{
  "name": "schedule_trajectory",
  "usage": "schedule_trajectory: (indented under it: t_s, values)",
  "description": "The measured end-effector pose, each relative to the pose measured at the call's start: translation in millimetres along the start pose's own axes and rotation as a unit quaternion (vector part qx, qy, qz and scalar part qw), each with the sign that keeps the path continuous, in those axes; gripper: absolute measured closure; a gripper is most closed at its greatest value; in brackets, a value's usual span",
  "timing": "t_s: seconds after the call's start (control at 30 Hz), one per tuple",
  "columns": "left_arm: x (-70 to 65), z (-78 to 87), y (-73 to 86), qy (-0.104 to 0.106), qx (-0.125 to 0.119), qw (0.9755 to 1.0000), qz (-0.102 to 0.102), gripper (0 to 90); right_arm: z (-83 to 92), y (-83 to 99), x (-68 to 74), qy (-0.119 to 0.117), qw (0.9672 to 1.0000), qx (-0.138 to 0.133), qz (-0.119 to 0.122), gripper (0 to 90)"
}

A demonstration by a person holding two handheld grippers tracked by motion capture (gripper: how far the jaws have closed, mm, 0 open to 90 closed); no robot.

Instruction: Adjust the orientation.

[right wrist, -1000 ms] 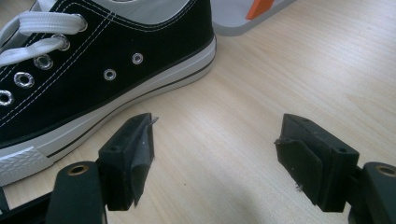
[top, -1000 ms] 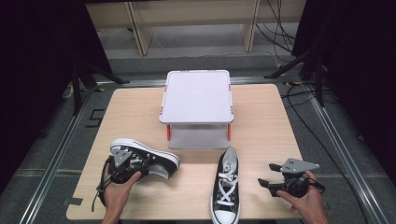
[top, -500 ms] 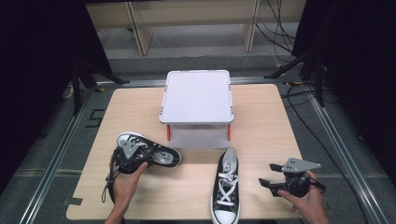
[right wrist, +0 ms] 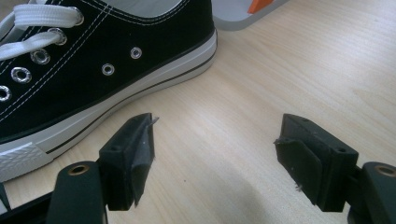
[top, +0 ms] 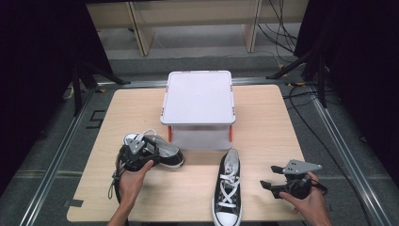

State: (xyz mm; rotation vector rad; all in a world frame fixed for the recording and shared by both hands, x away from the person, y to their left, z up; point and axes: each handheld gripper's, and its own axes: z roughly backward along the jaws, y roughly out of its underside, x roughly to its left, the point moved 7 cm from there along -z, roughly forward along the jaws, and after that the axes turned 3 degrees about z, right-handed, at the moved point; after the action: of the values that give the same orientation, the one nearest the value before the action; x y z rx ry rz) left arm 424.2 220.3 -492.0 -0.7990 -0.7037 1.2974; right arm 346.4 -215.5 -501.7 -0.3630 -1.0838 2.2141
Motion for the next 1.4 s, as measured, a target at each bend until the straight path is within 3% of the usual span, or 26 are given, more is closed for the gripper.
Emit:
schedule_trajectory:
  t_s: [0.03, 0.13, 0.2, 0.3, 0.33, 0.4, 0.43, 0.6, 0.7, 0.77, 0.93, 1.0, 1.03, 1.07, 1.13, 1.17, 1.23, 1.33, 1.4]
  values:
    - [0.7, -6.0, 1.0, 0.001, 0.009, 0.9999, 0.009, 16.1, 0.1, 0.2, 0.5, -0.001, 1.0, 0.0, 0.0, 28.0]
    - [0.3, -5.8, 0.4, 0.004, 0.003, 1.0, 0.0, 33.8, 0.3, -0.1, -1.6, 0.0, 0.9999, -0.002, 0.011, 27.9]
    - [-0.8, -0.9, 2.9, 0.01, 0.001, 0.9998, -0.017, 42.0, -0.8, -0.3, -1.4, -0.007, 0.9999, -0.007, 0.009, 27.9]
    - [1.0, 1.7, 5.2, 0.024, 0.007, 0.9995, -0.018, 53.5, 0.1, 0.2, -2.4, 0.0, 1.0, -0.004, 0.008, 27.9]
    - [4.8, 5.7, 7.6, 0.025, 0.006, 0.9992, -0.031, 58.3, 0.4, -0.1, -2.7, 0.001, 0.9999, -0.006, 0.009, 27.9]
    - [7.9, 8.8, 9.0, 0.026, 0.008, 0.999, -0.035, 65.6, 0.5, -0.4, -3.0, 0.001, 0.9999, -0.009, 0.012, 28.0]
    - [16.5, 15.0, 11.8, 0.027, 0.009, 0.9986, -0.045, 68.4, 0.2, -0.6, -2.8, 0.0, 0.9999, -0.01, 0.011, 28.0]
    - [33.4, 24.3, 15.6, 0.041, 0.017, 0.9978, -0.049, 75.9, -3.3, 0.5, 1.6, -0.008, 1.0, -0.004, 0.0, 27.9]
    - [44.4, 28.2, 16.5, 0.047, 0.023, 0.9968, -0.06, 77.9, -2.5, 0.0, -0.4, -0.001, 0.9999, -0.002, 0.012, 27.9]
    - [48.7, 28.6, 16.4, 0.056, 0.026, 0.9963, -0.06, 78.3, -3.6, -0.4, 0.7, -0.01, 0.9999, -0.007, 0.006, 27.9]
    - [48.5, 29.0, 16.1, 0.069, 0.041, 0.9945, -0.068, 76.4, -3.4, -0.1, 0.1, -0.01, 0.9999, -0.005, 0.01, 27.9]
    - [47.6, 28.5, 17.5, 0.079, 0.059, 0.9913, -0.087, 71.9, -3.3, 0.5, 1.4, -0.014, 0.9999, 0.0, 0.005, 27.9]
    - [47.0, 28.2, 17.8, 0.077, 0.06, 0.9917, -0.083, 69.2, -3.2, 0.5, 1.5, -0.015, 0.9999, -0.001, 0.005, 28.0]
    - [48.4, 28.3, 19.0, 0.076, 0.07, 0.9903, -0.093, 64.9, -3.7, -0.3, 0.7, -0.013, 0.9998, -0.008, 0.01, 28.0]
    - [47.8, 27.6, 21.8, 0.073, 0.085, 0.9902, -0.084, 58.6, -3.8, 0.3, 2.0, -0.018, 0.9998, -0.003, 0.002, 28.0]
    - [49.6, 27.0, 22.5, 0.077, 0.093, 0.9882, -0.094, 56.1, -3.3, 0.0, 0.5, -0.012, 0.9999, -0.004, 0.011, 28.0]
    - [49.7, 25.6, 22.4, 0.082, 0.097, 0.9875, -0.094, 52.7, -2.9, 0.6, 0.7, -0.009, 0.9999, 0.001, 0.012, 28.0]
    - [50.8, 23.6, 20.0, 0.08, 0.102, 0.9877, -0.087, 53.8, -3.7, 0.6, 0.0, -0.008, 0.9998, 0.0, 0.018, 27.9]
    - [51.3, 22.1, 17.9, 0.077, 0.11, 0.9862, -0.096, 57.7, -3.2, 0.6, 0.1, -0.008, 0.9998, 0.0, 0.017, 28.0]
